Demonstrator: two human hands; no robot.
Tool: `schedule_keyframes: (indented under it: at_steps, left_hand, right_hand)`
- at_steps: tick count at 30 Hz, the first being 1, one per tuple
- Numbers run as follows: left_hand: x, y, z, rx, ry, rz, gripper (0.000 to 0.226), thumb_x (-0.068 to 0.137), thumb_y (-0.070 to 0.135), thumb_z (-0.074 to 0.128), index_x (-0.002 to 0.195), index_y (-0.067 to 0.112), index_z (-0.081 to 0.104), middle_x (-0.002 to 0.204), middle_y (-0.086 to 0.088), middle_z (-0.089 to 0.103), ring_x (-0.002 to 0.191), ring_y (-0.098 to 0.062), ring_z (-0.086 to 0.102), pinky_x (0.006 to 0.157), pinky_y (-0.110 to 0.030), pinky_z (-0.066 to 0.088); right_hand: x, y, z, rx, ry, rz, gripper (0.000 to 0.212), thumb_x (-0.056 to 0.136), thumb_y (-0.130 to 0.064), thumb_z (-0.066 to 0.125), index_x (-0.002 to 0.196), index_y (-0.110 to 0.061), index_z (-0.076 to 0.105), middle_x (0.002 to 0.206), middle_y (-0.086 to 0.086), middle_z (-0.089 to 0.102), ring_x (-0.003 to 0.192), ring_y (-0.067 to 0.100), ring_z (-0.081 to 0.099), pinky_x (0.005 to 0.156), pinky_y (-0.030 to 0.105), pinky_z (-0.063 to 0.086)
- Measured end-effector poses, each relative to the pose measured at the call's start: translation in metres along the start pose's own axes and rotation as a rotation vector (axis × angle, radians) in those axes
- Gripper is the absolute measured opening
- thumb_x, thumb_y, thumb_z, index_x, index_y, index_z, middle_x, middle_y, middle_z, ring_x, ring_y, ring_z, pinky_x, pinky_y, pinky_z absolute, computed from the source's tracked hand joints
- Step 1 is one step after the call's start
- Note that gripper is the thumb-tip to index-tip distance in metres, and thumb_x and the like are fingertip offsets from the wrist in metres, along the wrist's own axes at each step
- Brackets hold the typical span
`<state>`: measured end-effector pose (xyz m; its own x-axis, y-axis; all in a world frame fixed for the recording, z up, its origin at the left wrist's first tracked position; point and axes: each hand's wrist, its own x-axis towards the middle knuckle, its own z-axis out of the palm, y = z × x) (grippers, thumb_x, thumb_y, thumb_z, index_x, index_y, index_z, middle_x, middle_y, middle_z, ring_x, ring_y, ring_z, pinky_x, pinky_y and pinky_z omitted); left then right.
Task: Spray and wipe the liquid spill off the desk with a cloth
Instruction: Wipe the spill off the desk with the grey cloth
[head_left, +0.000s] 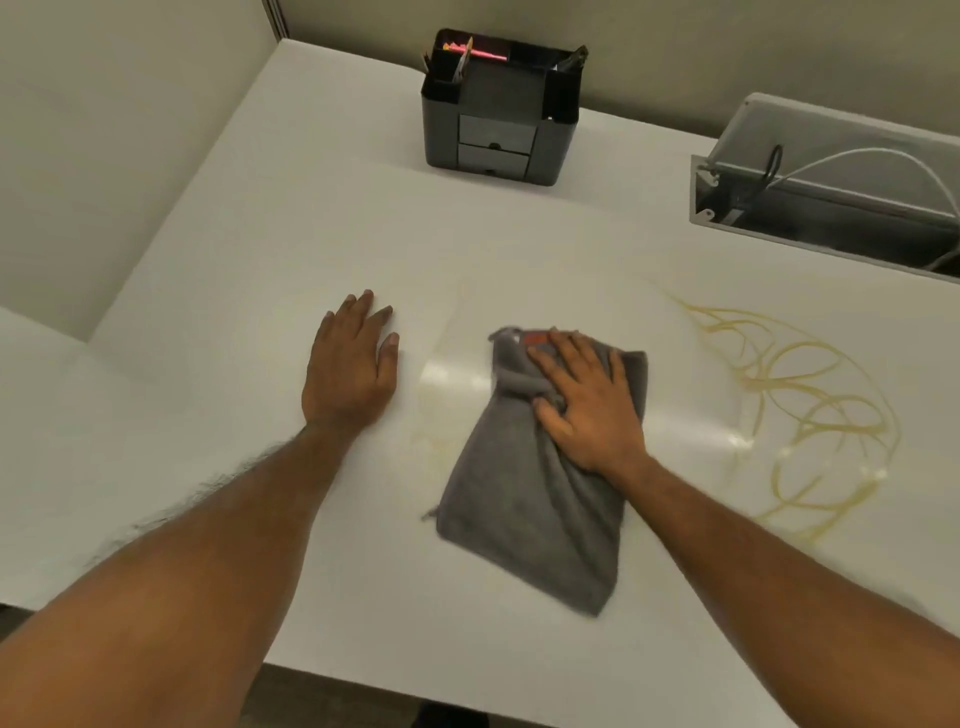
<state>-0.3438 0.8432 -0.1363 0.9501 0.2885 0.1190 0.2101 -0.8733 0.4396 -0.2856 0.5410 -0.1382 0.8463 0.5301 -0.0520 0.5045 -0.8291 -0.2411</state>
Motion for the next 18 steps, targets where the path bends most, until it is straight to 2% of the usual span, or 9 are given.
schedule_keyframes:
  at_steps: [6,18]
  left_hand:
    - [0.0,-0.001,0.001,-0.005,-0.007,0.01,0.052,0.1,0.036,0.033,0.144,0.013,0.051,0.158,-0.009,0.04,0.148,-0.027,0.033,0.125,-0.042,0.018]
    - [0.004,-0.005,0.006,-0.05,0.047,0.013,0.051,0.099,0.039,0.036,0.141,0.014,0.051,0.155,-0.006,0.045,0.147,-0.024,0.035,0.124,-0.04,0.019]
  right_hand:
    - [0.086,0.006,-0.009,-0.001,0.054,0.145,0.07,0.09,-0.06,0.036,0.154,-0.035,0.02,0.164,-0.003,0.018,0.152,0.02,0.011,0.122,0.053,0.004]
    - [0.182,-0.008,-0.007,-0.046,0.02,0.048,0.076,0.087,-0.069,0.028,0.155,-0.036,0.018,0.166,-0.001,0.014,0.153,0.023,0.009,0.122,0.056,0.003]
